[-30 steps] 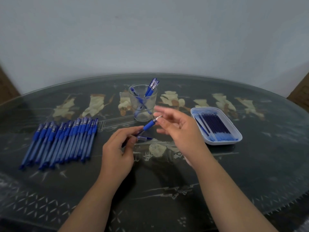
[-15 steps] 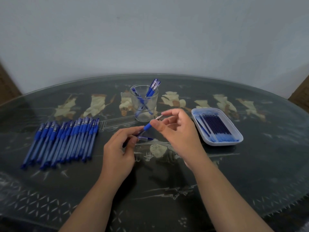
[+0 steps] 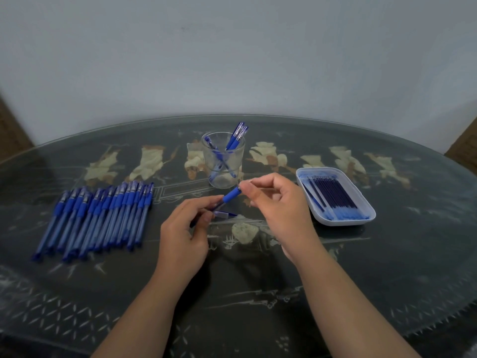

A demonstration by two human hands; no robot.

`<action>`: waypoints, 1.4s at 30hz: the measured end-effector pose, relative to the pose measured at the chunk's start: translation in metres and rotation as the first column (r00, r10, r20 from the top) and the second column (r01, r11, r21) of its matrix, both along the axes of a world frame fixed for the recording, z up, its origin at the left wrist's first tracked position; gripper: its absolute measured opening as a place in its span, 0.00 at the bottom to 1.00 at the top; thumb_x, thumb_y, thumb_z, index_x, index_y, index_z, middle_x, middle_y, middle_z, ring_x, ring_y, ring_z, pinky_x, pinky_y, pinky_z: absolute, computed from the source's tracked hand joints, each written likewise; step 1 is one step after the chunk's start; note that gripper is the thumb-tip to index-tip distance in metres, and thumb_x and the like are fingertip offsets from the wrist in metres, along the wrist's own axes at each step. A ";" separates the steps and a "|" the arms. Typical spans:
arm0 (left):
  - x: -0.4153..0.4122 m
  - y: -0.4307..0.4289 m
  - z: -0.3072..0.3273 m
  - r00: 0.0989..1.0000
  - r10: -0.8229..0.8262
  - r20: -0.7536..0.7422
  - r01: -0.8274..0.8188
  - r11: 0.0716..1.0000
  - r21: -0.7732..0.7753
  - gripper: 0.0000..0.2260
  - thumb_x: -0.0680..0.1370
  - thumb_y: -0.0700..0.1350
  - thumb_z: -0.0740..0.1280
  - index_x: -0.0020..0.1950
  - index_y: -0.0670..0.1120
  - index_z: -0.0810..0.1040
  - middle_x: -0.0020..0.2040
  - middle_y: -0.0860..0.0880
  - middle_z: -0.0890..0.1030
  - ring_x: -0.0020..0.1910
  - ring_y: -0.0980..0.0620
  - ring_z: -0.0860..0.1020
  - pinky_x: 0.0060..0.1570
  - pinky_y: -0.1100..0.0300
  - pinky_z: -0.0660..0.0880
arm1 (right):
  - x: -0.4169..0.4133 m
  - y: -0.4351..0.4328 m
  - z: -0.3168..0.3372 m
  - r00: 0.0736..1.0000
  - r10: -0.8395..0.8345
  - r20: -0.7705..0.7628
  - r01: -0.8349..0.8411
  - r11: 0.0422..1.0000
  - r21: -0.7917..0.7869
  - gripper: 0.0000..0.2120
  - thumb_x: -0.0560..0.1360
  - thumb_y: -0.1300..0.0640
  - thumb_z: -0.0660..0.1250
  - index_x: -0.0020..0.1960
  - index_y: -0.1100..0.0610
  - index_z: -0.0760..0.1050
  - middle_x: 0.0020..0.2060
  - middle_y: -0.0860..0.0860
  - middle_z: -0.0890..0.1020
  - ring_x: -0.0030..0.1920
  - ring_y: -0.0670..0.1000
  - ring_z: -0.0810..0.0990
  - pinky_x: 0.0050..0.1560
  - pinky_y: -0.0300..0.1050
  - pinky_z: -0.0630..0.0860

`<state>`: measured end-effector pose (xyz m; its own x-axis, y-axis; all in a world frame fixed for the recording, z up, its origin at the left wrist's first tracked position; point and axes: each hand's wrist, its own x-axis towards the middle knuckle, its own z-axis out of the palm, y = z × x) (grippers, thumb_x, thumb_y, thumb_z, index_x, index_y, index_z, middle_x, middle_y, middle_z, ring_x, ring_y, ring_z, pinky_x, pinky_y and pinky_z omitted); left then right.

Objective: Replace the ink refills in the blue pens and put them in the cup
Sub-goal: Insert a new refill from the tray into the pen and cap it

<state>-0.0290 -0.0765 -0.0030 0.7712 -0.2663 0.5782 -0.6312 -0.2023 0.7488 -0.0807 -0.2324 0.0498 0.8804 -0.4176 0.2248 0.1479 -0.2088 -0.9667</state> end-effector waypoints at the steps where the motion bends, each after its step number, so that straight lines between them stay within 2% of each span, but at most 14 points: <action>1: 0.000 0.000 0.000 1.000 0.000 0.005 0.000 1.000 0.005 0.23 0.75 0.28 0.66 0.57 0.56 0.78 0.52 0.56 0.81 0.52 0.58 0.80 0.53 0.71 0.73 | 0.000 0.001 0.000 1.000 -0.026 -0.007 0.026 1.000 0.007 0.10 0.71 0.46 0.74 0.46 0.50 0.80 0.44 0.46 0.85 0.48 0.45 0.83 0.56 0.54 0.80; 3: 0.000 0.000 -0.001 1.000 0.004 0.001 -0.004 1.000 0.015 0.23 0.75 0.28 0.66 0.58 0.56 0.77 0.52 0.57 0.81 0.53 0.58 0.80 0.53 0.72 0.73 | 0.000 0.000 0.000 1.000 -0.011 -0.001 0.011 0.999 0.036 0.15 0.69 0.41 0.72 0.49 0.50 0.79 0.45 0.47 0.85 0.49 0.46 0.83 0.56 0.55 0.80; 7: -0.001 0.001 -0.001 1.000 0.001 -0.007 -0.001 0.999 0.038 0.26 0.75 0.28 0.66 0.62 0.58 0.76 0.50 0.57 0.80 0.50 0.58 0.79 0.51 0.72 0.72 | -0.001 -0.002 0.001 0.999 0.046 0.006 -0.046 0.999 -0.003 0.07 0.76 0.56 0.70 0.53 0.48 0.81 0.46 0.45 0.85 0.51 0.46 0.83 0.57 0.53 0.80; 9: 0.000 0.001 -0.001 1.000 -0.004 0.018 0.003 0.999 0.054 0.27 0.75 0.28 0.66 0.62 0.58 0.75 0.51 0.58 0.80 0.52 0.59 0.78 0.52 0.72 0.72 | 0.001 -0.002 -0.002 1.000 0.007 -0.004 -0.007 1.000 -0.006 0.03 0.75 0.54 0.72 0.48 0.49 0.82 0.45 0.45 0.85 0.49 0.46 0.83 0.56 0.54 0.80; 12: 0.000 0.001 -0.001 1.000 -0.021 0.021 0.020 0.998 0.059 0.27 0.75 0.27 0.65 0.62 0.58 0.76 0.52 0.57 0.80 0.53 0.58 0.78 0.52 0.70 0.74 | 0.001 -0.001 -0.002 1.000 -0.012 -0.019 0.013 0.999 0.037 0.10 0.71 0.44 0.73 0.47 0.49 0.80 0.43 0.45 0.85 0.49 0.48 0.83 0.56 0.56 0.80; 15: 0.001 0.002 -0.003 1.000 -0.022 0.001 0.022 0.999 0.048 0.27 0.76 0.28 0.66 0.62 0.59 0.76 0.52 0.56 0.80 0.52 0.57 0.79 0.51 0.67 0.76 | -0.001 -0.002 0.001 0.998 0.068 0.005 -0.068 0.995 0.067 0.07 0.75 0.51 0.70 0.53 0.48 0.81 0.46 0.45 0.85 0.52 0.46 0.83 0.58 0.53 0.80; 18: 0.002 0.001 -0.004 0.999 -0.034 -0.016 0.035 0.998 0.043 0.27 0.76 0.28 0.65 0.61 0.59 0.76 0.51 0.55 0.81 0.51 0.55 0.80 0.51 0.64 0.77 | 0.000 -0.002 -0.001 1.000 0.030 0.007 -0.031 0.999 0.014 0.05 0.77 0.59 0.70 0.48 0.49 0.82 0.46 0.43 0.86 0.51 0.44 0.83 0.59 0.53 0.79; 24: 0.000 0.001 -0.002 1.000 -0.014 -0.011 0.015 0.998 0.055 0.27 0.76 0.28 0.65 0.60 0.61 0.75 0.49 0.60 0.81 0.52 0.58 0.79 0.52 0.70 0.73 | 0.002 0.001 -0.003 1.000 -0.014 0.024 0.014 1.000 -0.018 0.06 0.75 0.58 0.72 0.42 0.47 0.80 0.45 0.43 0.86 0.46 0.44 0.83 0.55 0.54 0.80; 29: 0.000 0.002 -0.002 0.998 0.043 -0.036 -0.042 0.999 0.029 0.26 0.76 0.29 0.65 0.60 0.61 0.75 0.50 0.59 0.79 0.52 0.57 0.79 0.52 0.70 0.74 | 0.005 0.000 -0.010 1.000 -0.015 0.006 0.015 1.000 -0.013 0.05 0.77 0.52 0.70 0.52 0.46 0.81 0.46 0.47 0.84 0.50 0.47 0.82 0.56 0.52 0.80; 31: 0.001 0.003 -0.003 0.993 0.075 -0.096 -0.077 0.997 -0.024 0.27 0.77 0.29 0.64 0.61 0.63 0.74 0.50 0.56 0.79 0.50 0.56 0.79 0.52 0.65 0.76 | 0.009 -0.001 -0.018 0.998 -0.029 -0.054 0.021 0.991 -0.130 0.11 0.78 0.52 0.68 0.60 0.46 0.78 0.46 0.44 0.82 0.50 0.41 0.80 0.57 0.41 0.78; 33: 0.000 0.003 -0.002 0.986 0.089 -0.143 -0.100 0.993 -0.068 0.28 0.77 0.30 0.63 0.60 0.64 0.73 0.49 0.56 0.79 0.50 0.56 0.79 0.53 0.60 0.77 | 0.013 0.002 -0.028 0.992 -0.073 -0.099 0.028 0.916 -0.400 0.15 0.78 0.58 0.68 0.63 0.47 0.76 0.49 0.41 0.81 0.50 0.37 0.78 0.57 0.36 0.76; 37: -0.001 0.002 -0.001 0.984 0.080 -0.157 -0.097 0.990 -0.105 0.28 0.77 0.30 0.63 0.60 0.65 0.73 0.50 0.56 0.79 0.51 0.54 0.80 0.55 0.53 0.78 | 0.020 0.009 -0.047 0.998 -0.034 -0.060 -0.019 0.698 -0.716 0.20 0.76 0.60 0.69 0.67 0.50 0.75 0.54 0.50 0.81 0.57 0.50 0.77 0.61 0.47 0.74; 39: 0.000 0.002 -0.002 0.982 0.082 -0.169 -0.103 0.988 -0.118 0.28 0.77 0.30 0.63 0.60 0.65 0.73 0.50 0.56 0.79 0.51 0.53 0.80 0.55 0.50 0.78 | 0.021 0.012 -0.053 0.997 0.005 -0.083 -0.069 0.613 -0.787 0.21 0.75 0.60 0.70 0.67 0.51 0.75 0.51 0.53 0.80 0.54 0.54 0.77 0.57 0.49 0.75; 42: 0.000 0.002 -0.001 0.982 0.089 -0.169 -0.107 0.989 -0.104 0.31 0.77 0.29 0.63 0.59 0.68 0.73 0.49 0.57 0.79 0.50 0.53 0.80 0.54 0.50 0.79 | 0.022 0.014 -0.057 0.999 0.021 -0.045 -0.049 0.579 -0.814 0.17 0.73 0.64 0.70 0.61 0.55 0.80 0.44 0.54 0.82 0.49 0.55 0.78 0.50 0.51 0.78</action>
<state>-0.0293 -0.0743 -0.0043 0.8770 -0.1251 0.4638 -0.4794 -0.1660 0.8617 -0.0582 -0.2181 -0.0067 0.9018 -0.0395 0.4303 0.1495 -0.9057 -0.3966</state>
